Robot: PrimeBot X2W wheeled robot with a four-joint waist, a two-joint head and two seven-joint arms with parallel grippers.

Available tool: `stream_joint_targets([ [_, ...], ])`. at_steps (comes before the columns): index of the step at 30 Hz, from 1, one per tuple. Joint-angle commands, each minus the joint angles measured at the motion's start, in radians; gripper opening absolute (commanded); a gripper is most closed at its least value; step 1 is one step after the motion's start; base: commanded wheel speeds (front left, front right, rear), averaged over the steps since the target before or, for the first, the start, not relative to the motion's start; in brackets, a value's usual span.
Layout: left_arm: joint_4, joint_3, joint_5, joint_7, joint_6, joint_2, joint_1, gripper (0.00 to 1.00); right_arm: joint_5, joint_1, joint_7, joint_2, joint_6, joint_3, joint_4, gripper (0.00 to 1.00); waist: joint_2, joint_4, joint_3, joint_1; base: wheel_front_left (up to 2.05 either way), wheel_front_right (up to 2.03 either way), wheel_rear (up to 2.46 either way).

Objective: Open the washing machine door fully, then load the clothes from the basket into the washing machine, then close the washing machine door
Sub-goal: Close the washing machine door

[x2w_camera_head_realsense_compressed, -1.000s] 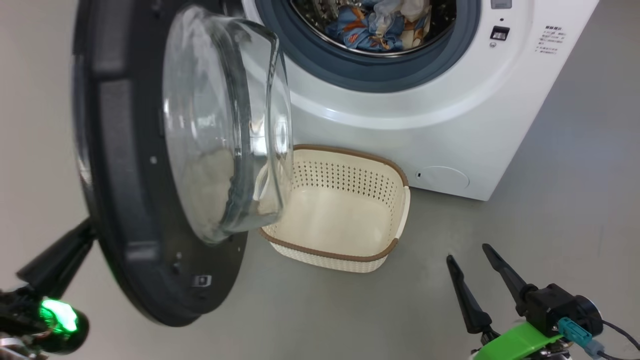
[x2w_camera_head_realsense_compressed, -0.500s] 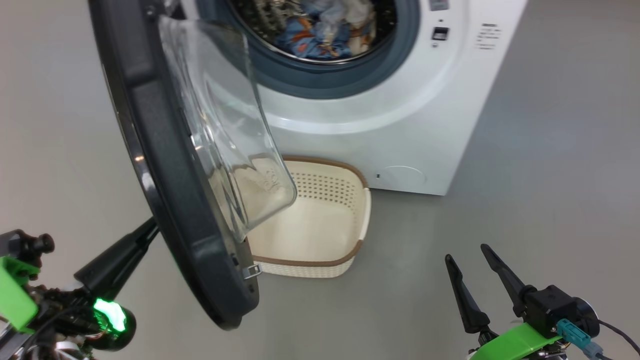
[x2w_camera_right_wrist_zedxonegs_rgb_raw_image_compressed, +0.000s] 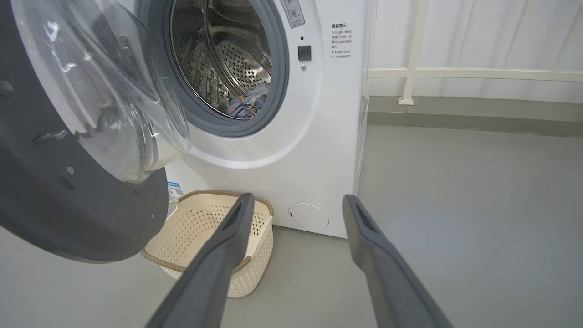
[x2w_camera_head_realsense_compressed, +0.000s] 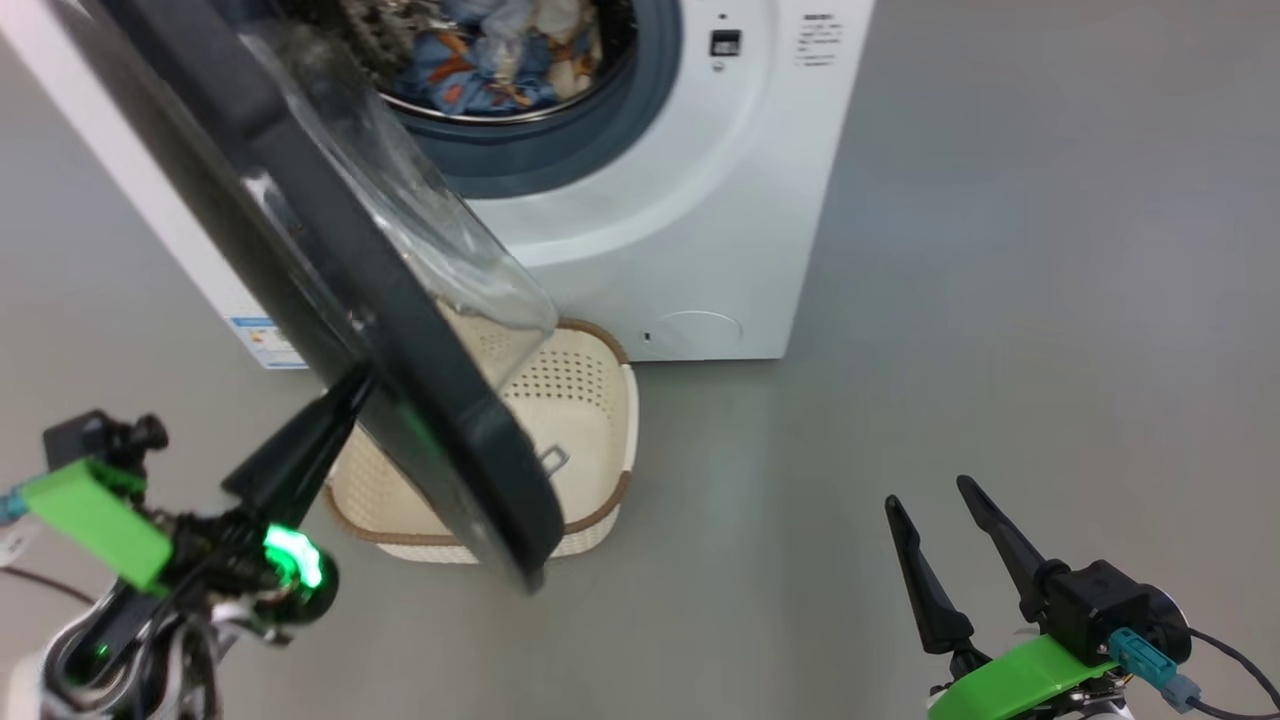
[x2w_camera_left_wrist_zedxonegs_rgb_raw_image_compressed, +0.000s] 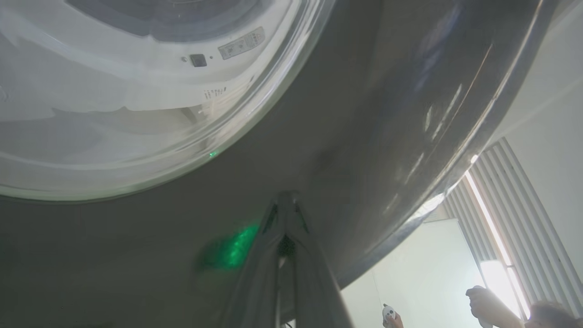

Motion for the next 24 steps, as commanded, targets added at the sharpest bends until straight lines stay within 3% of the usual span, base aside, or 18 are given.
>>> stream_joint_targets([
  [1,-0.012,0.006,-0.002,-0.03,-0.016,0.01,-0.059,0.0,0.013,-0.035,-0.012,0.0,0.001,0.021,-0.019,1.0,0.0,-0.032,0.017,0.0,0.0,0.0,0.0],
  [18,0.073,-0.215,0.05,-0.406,-0.033,0.009,-0.259,0.0,0.017,-0.066,-0.02,0.008,0.001,0.027,0.004,1.0,0.0,-0.076,0.064,0.0,0.0,0.0,0.0],
  [24,0.12,-0.238,0.082,-0.516,-0.033,0.009,-0.319,0.0,0.019,-0.083,-0.021,0.01,0.001,0.037,0.013,1.0,0.0,-0.092,0.082,0.0,0.0,0.0,0.0],
])
